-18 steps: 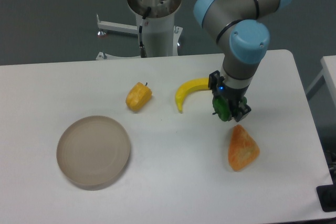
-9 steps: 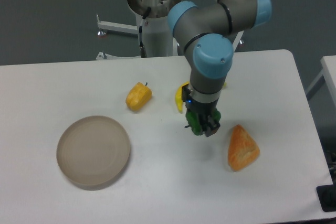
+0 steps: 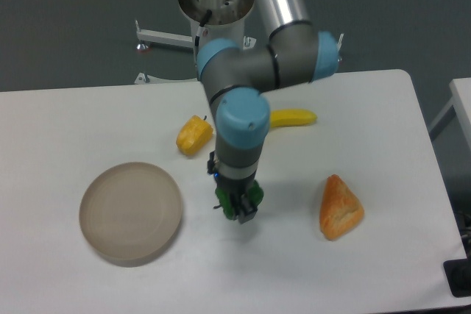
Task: Place the green pepper on the table
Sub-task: 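Lower the green pepper onto the table and open the gripper, then lift the open gripper up and away from the green pepper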
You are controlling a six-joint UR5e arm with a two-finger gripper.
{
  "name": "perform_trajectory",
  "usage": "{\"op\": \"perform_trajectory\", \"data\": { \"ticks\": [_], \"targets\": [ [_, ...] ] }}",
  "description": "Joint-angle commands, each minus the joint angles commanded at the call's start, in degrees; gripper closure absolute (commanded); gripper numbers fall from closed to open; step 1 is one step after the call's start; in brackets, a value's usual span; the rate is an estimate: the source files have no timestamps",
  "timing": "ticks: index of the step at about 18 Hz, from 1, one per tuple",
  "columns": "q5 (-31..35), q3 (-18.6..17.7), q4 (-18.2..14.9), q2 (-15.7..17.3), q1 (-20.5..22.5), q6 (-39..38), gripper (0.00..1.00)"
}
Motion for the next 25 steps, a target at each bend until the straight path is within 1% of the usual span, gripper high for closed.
{"op": "perform_trajectory", "data": {
  "ticks": [2,4,7,8,9,10,12,13,14,16,19,21,23,25],
  "targets": [
    [0.00,-0.53,0.00,-0.01,-0.09,0.09,0.66],
    [0.00,-0.27,0.09,-0.79,-0.09,0.44,0.58],
    [0.00,0.17,0.09,-1.68,-0.09,0.44,0.53],
    [0.00,0.17,0.09,-1.68,-0.09,0.53,0.48],
    [0.00,0.17,0.09,-1.68,-0.09,0.53,0.43],
    [0.00,0.17,0.09,-1.76,-0.09,0.62,0.31],
    [0.00,0.17,0.09,-1.76,-0.09,0.44,0.20],
    [0.00,0.26,0.09,-1.68,-0.09,0.27,0.08],
    [0.00,0.52,0.18,-1.33,0.00,-0.08,0.00],
    [-0.26,1.66,0.53,-0.63,0.09,-0.09,0.00],
    [-0.18,1.67,0.44,1.65,0.96,-0.09,0.00],
    [0.00,1.41,-0.34,4.63,3.85,0.09,0.00],
    [0.35,0.97,-1.48,6.84,6.23,0.88,0.00],
    [0.44,0.97,-3.33,8.34,9.21,0.97,0.00]
  ]
}}
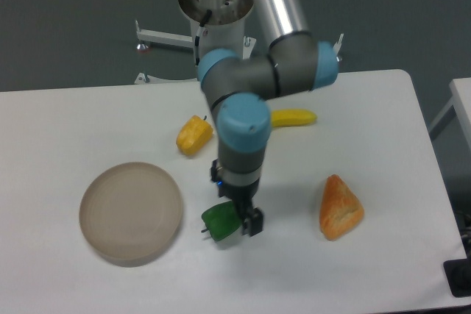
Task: Place the green pepper on the table
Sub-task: 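Lift the open gripper up and away from the green pepper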
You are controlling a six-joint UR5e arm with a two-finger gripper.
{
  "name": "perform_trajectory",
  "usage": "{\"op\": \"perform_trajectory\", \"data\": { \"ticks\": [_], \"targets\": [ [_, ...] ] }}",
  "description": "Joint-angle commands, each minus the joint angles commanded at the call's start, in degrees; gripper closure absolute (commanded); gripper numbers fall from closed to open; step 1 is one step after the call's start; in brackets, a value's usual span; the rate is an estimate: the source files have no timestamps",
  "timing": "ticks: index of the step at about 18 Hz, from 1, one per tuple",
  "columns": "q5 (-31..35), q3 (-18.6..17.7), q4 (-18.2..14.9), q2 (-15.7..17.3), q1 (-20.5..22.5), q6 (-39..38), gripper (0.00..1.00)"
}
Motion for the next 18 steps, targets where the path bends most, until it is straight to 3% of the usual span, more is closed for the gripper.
{"op": "perform_trajectory", "data": {
  "ticks": [3,6,7,9,18],
  "targets": [
    [0.09,0.00,-2.72,0.97,3.78,4.45,0.00],
    [0.26,-0.09,-8.34,1.94,8.17,11.24,0.00],
    [1.66,-0.35,-11.40,2.37,8.71,12.29,0.00],
    [5.87,-0.35,-13.62,2.47,8.98,14.23,0.00],
    [5.45,-0.35,-13.02,2.29,10.91,14.50,0.00]
  ]
}}
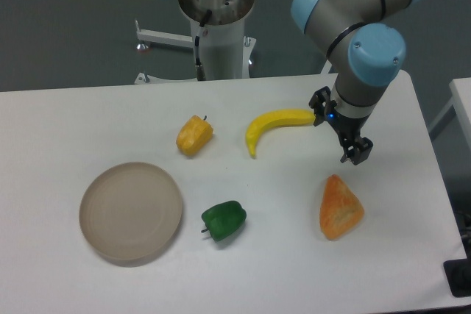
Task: Place the green pepper on the table
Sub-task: 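Lift the open gripper up and away from the green pepper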
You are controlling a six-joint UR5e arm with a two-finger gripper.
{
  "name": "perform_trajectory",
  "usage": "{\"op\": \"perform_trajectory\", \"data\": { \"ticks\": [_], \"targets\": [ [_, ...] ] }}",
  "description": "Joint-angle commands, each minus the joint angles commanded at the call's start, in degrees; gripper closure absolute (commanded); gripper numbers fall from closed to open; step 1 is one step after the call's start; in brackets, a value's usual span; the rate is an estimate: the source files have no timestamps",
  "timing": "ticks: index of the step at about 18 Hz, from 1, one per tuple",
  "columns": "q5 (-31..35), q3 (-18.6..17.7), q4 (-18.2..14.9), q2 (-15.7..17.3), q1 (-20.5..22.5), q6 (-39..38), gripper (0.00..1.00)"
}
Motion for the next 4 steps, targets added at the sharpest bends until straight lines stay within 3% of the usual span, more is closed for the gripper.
{"op": "perform_trajectory", "data": {
  "ticks": [4],
  "targets": [
    [0.00,-0.09,0.00,-0.26,0.00,0.09,0.00]
  ]
}}
